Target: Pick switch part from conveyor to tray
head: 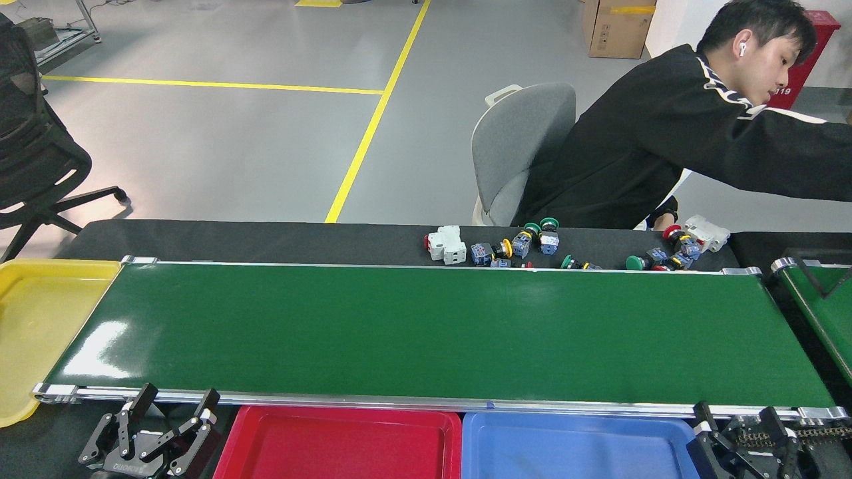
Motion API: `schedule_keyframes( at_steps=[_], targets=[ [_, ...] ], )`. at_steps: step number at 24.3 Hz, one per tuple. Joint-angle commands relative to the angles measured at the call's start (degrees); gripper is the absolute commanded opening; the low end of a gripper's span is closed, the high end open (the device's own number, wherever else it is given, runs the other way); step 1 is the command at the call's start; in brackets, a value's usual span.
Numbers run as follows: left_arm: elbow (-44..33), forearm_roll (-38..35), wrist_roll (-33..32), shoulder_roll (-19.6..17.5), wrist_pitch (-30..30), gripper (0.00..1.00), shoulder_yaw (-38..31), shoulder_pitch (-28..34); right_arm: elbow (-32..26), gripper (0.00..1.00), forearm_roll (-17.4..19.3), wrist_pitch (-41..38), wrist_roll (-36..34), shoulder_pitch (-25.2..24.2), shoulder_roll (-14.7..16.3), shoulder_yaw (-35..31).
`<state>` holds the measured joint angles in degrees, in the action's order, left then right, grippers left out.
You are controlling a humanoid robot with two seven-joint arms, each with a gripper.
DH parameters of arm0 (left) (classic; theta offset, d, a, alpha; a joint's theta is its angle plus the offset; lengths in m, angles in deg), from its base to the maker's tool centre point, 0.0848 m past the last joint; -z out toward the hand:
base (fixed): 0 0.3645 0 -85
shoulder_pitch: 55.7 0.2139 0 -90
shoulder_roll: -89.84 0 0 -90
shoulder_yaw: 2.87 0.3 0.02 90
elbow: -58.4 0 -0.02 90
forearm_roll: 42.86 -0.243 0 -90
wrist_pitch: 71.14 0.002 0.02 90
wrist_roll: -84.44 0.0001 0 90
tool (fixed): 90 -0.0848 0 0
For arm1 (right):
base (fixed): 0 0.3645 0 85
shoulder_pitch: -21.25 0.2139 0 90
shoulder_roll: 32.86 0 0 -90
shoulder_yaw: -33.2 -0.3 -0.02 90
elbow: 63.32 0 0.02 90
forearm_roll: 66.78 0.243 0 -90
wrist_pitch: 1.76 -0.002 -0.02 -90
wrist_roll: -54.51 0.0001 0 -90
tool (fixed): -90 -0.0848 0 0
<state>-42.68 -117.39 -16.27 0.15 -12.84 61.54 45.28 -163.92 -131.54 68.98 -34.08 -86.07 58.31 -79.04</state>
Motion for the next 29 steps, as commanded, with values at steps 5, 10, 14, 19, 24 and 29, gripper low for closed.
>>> schedule_keyframes(
  at_steps=[5,10,14,19,24,29],
  targets=[
    [-0.79,0.71,1.57,-0.66,-0.55,1.0,-1.48,-0.26,-0.82,0.99,0.17,-0.16,-0.44,0.18,-0.11,-0.09],
    [-0.79,3.43,1.74,-0.22,-0.73,1.0,-3.06,-0.87,-0.82,0.99,0.08,-0.16,-0.44,0.18,-0.11,-0.09],
    [-0.79,4.22,1.57,-0.39,-0.73,1.0,-2.97,-0.87,-0.82,0.99,-0.01,0.02,-0.44,0.27,-0.2,-0.09],
    [-0.79,3.78,-0.89,-2.24,-0.64,1.0,-2.44,0.01,-0.91,0.99,-0.19,0.28,-0.35,0.35,-0.73,-0.09],
    [-0.79,3.34,-3.35,-3.73,-0.64,1.0,-2.27,0.45,-0.82,0.99,-0.19,0.37,-0.27,0.44,-0.73,-0.09],
    [-0.79,-0.17,-3.0,-3.56,-0.64,0.99,-2.71,0.45,-0.91,0.99,-0.19,0.37,-0.27,0.44,-0.64,-0.09]
  ],
)
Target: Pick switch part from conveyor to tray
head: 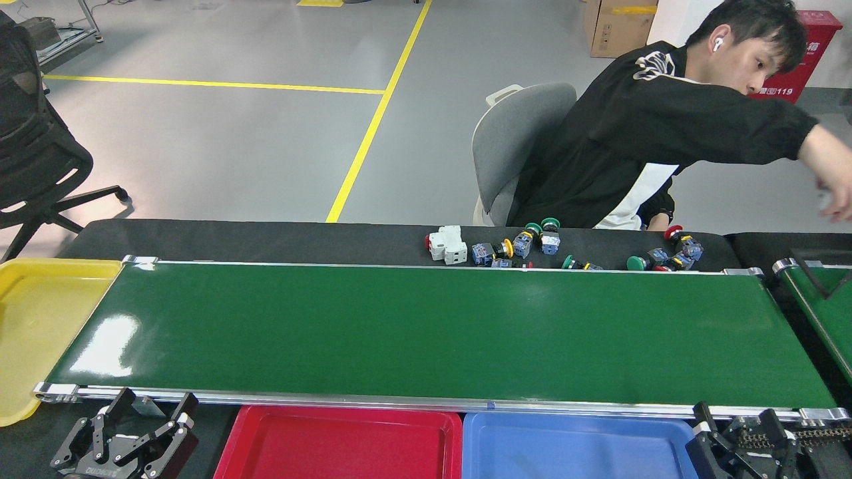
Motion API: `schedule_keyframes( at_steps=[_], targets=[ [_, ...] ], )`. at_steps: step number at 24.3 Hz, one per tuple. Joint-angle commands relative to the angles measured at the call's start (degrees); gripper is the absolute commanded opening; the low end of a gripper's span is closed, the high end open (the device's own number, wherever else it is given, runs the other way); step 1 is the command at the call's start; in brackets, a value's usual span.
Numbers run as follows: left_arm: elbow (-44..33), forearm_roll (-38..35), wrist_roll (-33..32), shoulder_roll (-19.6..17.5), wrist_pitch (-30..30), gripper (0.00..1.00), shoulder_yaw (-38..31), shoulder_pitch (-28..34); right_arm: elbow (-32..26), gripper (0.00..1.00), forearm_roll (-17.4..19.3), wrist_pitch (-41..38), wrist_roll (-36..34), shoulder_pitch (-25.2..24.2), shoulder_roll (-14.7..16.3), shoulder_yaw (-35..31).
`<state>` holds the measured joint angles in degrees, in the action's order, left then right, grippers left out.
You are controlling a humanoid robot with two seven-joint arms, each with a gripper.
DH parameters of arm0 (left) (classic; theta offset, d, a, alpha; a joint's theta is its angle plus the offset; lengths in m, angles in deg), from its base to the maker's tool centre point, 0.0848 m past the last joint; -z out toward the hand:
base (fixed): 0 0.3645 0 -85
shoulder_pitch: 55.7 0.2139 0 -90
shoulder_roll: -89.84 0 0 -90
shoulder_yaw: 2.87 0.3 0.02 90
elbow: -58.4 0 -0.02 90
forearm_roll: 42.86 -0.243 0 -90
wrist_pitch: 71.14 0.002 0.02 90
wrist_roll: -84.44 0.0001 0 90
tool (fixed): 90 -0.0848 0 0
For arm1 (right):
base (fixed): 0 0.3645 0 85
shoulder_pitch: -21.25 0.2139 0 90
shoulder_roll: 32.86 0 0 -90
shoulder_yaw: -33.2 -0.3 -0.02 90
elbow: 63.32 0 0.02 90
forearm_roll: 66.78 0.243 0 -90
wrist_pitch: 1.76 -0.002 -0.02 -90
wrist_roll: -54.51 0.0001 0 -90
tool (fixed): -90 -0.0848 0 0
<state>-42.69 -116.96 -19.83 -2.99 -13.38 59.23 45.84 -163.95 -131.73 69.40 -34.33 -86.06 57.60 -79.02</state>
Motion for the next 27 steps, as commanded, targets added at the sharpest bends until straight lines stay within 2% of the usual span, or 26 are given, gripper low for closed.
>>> schedule_keyframes(
  at_steps=[1,8,27],
  targets=[
    [-0.78,-0.96,1.52,-0.51,-0.1,0.99,-0.31,-0.11,-0.88,0.99,0.0,0.03,-0.02,0.43,0.07,-0.1],
    [-0.78,-3.68,3.19,-0.33,-0.01,0.99,-0.31,0.06,-0.79,0.99,0.0,-0.05,-0.11,0.34,0.16,-0.1],
    [-0.78,-3.68,3.19,0.11,-0.1,0.99,-0.04,0.24,-0.79,0.99,0.0,-0.05,-0.11,0.34,0.16,-0.1]
  ],
)
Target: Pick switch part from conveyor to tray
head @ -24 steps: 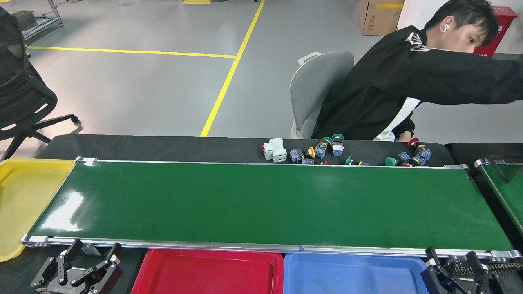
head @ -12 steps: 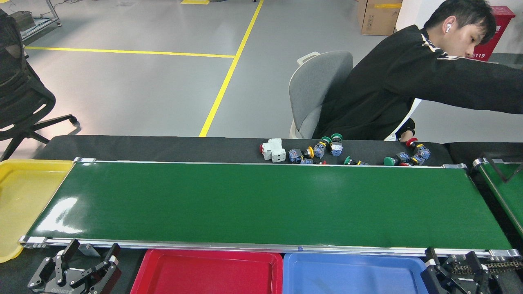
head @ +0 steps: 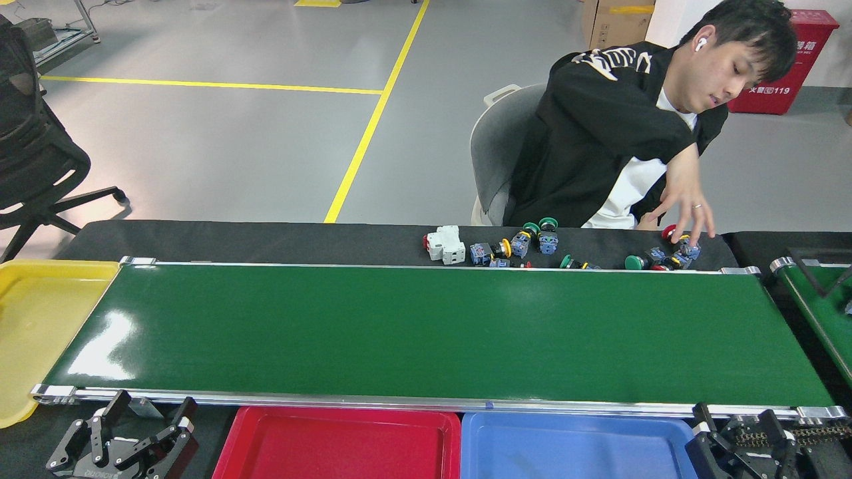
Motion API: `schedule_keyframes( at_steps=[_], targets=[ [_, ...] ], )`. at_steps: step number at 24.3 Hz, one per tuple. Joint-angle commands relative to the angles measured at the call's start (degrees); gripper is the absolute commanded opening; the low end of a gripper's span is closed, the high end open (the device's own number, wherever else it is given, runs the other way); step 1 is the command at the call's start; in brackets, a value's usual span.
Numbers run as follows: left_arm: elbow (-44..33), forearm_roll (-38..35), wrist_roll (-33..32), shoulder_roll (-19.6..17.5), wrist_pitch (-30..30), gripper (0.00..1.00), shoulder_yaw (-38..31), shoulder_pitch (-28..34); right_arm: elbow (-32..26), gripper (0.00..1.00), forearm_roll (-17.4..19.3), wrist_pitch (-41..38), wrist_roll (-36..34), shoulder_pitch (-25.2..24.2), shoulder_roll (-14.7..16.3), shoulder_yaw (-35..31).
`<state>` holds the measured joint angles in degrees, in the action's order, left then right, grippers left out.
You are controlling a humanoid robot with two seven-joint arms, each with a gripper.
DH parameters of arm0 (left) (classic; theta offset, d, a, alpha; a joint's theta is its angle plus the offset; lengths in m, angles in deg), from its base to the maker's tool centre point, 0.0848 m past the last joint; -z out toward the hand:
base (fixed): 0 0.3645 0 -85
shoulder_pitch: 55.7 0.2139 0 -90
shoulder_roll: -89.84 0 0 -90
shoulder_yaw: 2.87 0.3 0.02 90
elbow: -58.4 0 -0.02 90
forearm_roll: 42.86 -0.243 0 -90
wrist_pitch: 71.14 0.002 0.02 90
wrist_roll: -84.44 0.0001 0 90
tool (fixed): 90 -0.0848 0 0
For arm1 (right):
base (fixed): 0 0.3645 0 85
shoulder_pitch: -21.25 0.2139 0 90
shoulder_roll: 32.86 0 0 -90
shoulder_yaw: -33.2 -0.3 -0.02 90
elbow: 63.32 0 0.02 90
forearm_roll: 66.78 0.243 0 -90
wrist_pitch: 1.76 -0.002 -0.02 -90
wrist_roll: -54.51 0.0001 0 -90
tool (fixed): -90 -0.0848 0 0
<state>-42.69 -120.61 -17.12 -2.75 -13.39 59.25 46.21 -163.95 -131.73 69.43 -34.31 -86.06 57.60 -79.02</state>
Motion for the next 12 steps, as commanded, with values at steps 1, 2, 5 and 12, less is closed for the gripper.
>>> schedule_keyframes(
  at_steps=[1,2,5,12],
  targets=[
    [-0.77,-0.04,0.49,-0.13,-0.09,0.99,-0.06,-0.13,-0.79,0.99,0.0,-0.18,-0.12,0.35,0.16,-0.1],
    [-0.77,-0.04,0.49,-0.13,-0.09,0.99,-0.06,-0.13,-0.79,0.99,0.0,-0.09,-0.12,0.35,0.16,-0.1],
    [-0.77,-0.04,0.49,-0.13,-0.09,0.99,0.11,-0.13,-0.79,0.99,0.0,-0.09,-0.12,0.35,0.07,-0.1],
    [-0.77,-0.04,0.49,-0.13,-0.09,0.99,0.2,-0.13,-0.79,0.99,0.0,-0.09,-0.12,0.35,0.07,-0.1]
  ],
)
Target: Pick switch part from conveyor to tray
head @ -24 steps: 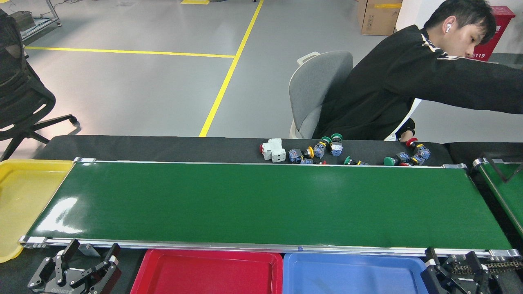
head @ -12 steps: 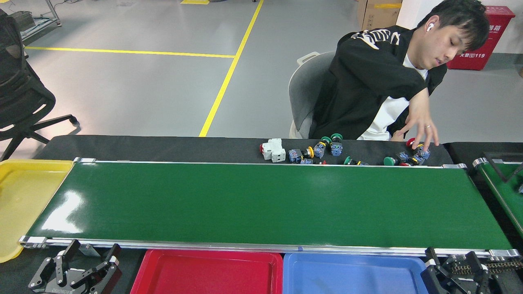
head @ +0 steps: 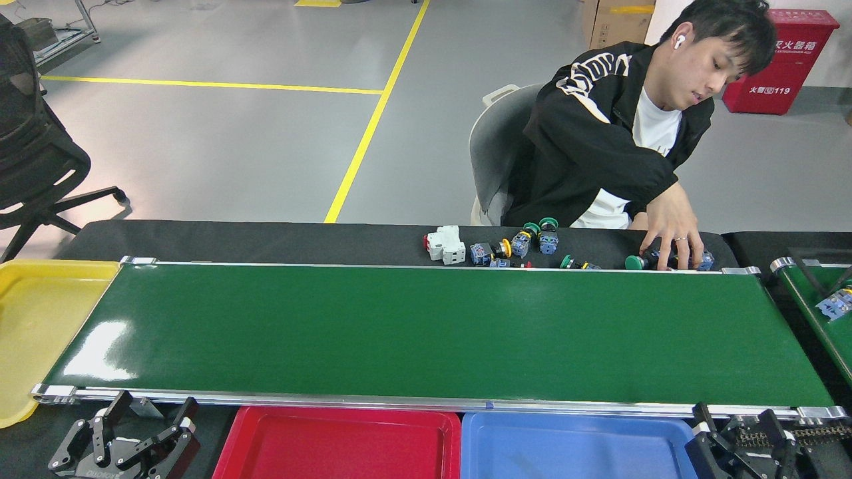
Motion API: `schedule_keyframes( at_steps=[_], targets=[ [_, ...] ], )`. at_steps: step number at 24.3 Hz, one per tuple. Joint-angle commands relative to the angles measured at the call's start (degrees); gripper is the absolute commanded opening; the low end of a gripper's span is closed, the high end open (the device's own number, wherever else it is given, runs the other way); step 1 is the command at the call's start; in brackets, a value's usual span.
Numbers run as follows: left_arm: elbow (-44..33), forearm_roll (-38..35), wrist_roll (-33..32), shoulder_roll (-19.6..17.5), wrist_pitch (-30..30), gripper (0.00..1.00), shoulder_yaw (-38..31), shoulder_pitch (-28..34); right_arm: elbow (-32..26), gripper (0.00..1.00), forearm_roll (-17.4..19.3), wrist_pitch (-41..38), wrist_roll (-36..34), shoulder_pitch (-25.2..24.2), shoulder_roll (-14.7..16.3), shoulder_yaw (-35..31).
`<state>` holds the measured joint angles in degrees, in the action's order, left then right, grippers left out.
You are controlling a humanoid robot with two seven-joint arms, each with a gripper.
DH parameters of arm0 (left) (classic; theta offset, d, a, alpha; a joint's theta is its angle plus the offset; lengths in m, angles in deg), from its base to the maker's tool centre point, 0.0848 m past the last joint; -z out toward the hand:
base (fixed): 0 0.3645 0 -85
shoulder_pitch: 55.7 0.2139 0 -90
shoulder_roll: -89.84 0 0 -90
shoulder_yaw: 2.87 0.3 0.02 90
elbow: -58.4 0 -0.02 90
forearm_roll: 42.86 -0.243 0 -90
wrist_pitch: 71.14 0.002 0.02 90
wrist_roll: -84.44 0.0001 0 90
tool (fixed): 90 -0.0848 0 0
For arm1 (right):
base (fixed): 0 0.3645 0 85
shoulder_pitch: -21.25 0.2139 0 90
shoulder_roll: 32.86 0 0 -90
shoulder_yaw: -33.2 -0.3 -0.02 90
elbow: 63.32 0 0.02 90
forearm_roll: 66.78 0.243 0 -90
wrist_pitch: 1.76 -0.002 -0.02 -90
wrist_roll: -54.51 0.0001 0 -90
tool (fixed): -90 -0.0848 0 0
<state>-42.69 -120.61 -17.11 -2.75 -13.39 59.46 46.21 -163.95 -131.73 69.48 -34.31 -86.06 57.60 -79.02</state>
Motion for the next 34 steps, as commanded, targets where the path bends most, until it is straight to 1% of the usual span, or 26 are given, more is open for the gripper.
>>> schedule_keyframes(
  at_steps=[1,21,25,26,30,34],
  targets=[
    [-0.77,-0.04,0.48,-0.13,-0.09,0.99,-0.01,-0.14,-0.79,0.99,0.0,-0.13,-0.12,0.35,0.07,-0.1],
    [-0.77,-0.04,0.48,-0.13,-0.09,0.99,0.08,-0.32,-0.7,0.99,0.0,0.13,0.14,0.35,0.07,-0.11],
    [-0.77,-0.04,0.48,-0.22,-0.09,0.99,0.17,-0.49,0.0,0.99,-0.18,4.53,0.76,0.87,0.6,-0.1],
    [-0.77,-0.04,0.48,-0.3,-0.09,0.99,0.26,-0.67,0.61,0.99,-0.44,5.23,0.84,1.66,0.78,-0.02],
    [-0.77,-0.04,0.48,-0.13,-0.09,0.99,0.96,-0.76,4.31,0.99,-4.92,6.9,1.63,6.06,1.39,0.95],
    [-0.77,-0.04,0.48,-0.13,-0.09,0.99,0.96,-0.76,8.88,0.99,-5.63,9.18,2.51,11.16,1.48,1.48]
  ],
)
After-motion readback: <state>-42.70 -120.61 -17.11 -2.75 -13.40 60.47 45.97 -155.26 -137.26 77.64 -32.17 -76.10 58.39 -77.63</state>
